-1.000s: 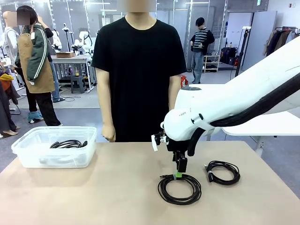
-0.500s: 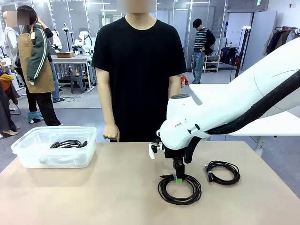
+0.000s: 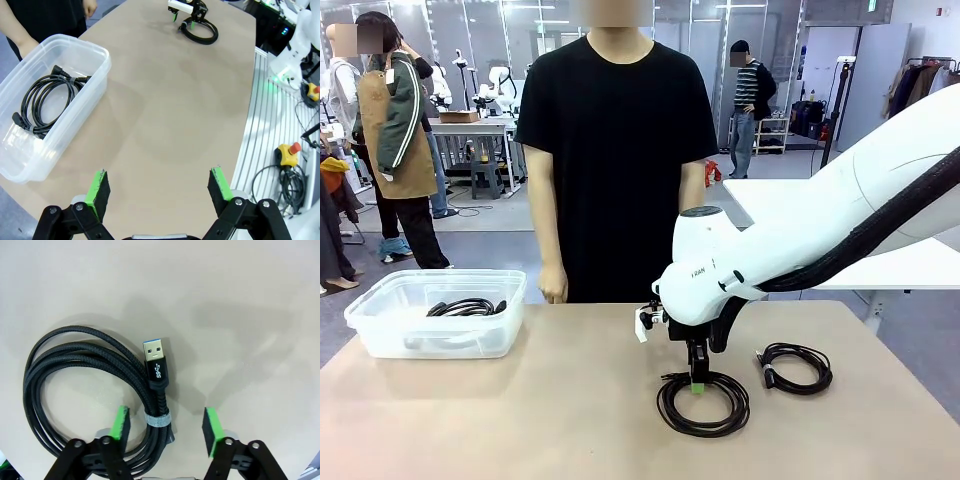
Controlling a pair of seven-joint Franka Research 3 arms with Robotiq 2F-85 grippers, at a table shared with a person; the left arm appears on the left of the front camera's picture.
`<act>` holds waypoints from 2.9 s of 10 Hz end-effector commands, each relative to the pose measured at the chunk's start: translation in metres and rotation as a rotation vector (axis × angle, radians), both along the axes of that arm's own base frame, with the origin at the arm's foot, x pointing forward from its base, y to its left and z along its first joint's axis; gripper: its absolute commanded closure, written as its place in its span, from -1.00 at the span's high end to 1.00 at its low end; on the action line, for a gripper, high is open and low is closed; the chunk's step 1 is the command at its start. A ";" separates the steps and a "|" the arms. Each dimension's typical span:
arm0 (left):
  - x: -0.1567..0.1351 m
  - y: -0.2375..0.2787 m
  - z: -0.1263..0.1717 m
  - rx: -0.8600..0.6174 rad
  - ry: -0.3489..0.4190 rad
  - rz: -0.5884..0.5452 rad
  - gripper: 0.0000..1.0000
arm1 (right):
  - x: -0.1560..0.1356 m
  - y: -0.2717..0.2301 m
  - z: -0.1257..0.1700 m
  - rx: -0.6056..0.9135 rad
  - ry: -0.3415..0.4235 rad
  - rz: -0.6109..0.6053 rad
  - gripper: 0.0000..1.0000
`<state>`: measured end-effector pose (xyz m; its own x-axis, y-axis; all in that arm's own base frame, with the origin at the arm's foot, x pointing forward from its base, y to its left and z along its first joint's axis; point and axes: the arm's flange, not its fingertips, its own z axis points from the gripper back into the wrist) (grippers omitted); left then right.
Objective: Organize and store the cables.
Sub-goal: Place the USB Extension Cable into the Organizing box.
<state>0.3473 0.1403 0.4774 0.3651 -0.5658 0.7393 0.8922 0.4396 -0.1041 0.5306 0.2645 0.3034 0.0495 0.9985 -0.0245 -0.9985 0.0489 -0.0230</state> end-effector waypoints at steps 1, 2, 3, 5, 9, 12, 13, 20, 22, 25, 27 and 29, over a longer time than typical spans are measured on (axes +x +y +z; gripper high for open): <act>0.000 0.001 0.000 -0.001 -0.004 -0.007 1.00 | 0.001 0.003 0.003 0.002 -0.001 -0.020 -1.00; 0.000 0.001 0.000 -0.001 -0.004 -0.007 1.00 | 0.002 0.002 0.003 -0.001 0.003 -0.022 -1.00; 0.000 0.001 0.000 -0.001 -0.004 -0.007 1.00 | 0.003 0.000 0.005 0.018 0.005 -0.033 -1.00; 0.000 0.001 0.000 -0.001 -0.004 -0.007 1.00 | 0.005 -0.002 0.008 0.025 0.011 -0.039 -1.00; 0.000 0.001 0.000 -0.001 -0.004 -0.007 1.00 | 0.007 0.000 0.061 0.044 -0.034 -0.073 -1.00; 0.000 0.001 0.000 -0.001 -0.004 -0.007 1.00 | 0.010 0.031 0.113 0.063 -0.014 -0.175 -1.00; 0.000 0.001 0.000 -0.001 -0.004 -0.007 1.00 | 0.011 0.049 0.115 0.066 -0.003 -0.209 -1.00; 0.000 0.001 0.000 -0.001 -0.004 -0.007 1.00 | 0.006 0.161 0.068 0.090 0.016 -0.280 -1.00; 0.000 0.001 0.000 -0.001 -0.004 -0.007 1.00 | -0.001 0.170 0.045 0.096 0.009 -0.279 -1.00; 0.000 0.001 0.000 -0.001 -0.004 -0.007 1.00 | -0.011 0.176 0.028 0.119 -0.008 -0.265 -1.00; 0.000 0.001 0.000 -0.001 -0.004 -0.007 1.00 | -0.013 0.171 0.026 0.095 -0.008 -0.248 -0.25; 0.000 0.001 0.000 -0.001 -0.004 -0.007 1.00 | -0.014 0.168 0.026 0.094 -0.003 -0.237 0.29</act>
<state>0.3474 0.1401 0.4775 0.3652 -0.5665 0.7387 0.8922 0.4396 -0.1039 0.5251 0.4389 0.3261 0.2703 0.9599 0.0740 -0.9627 0.2702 0.0117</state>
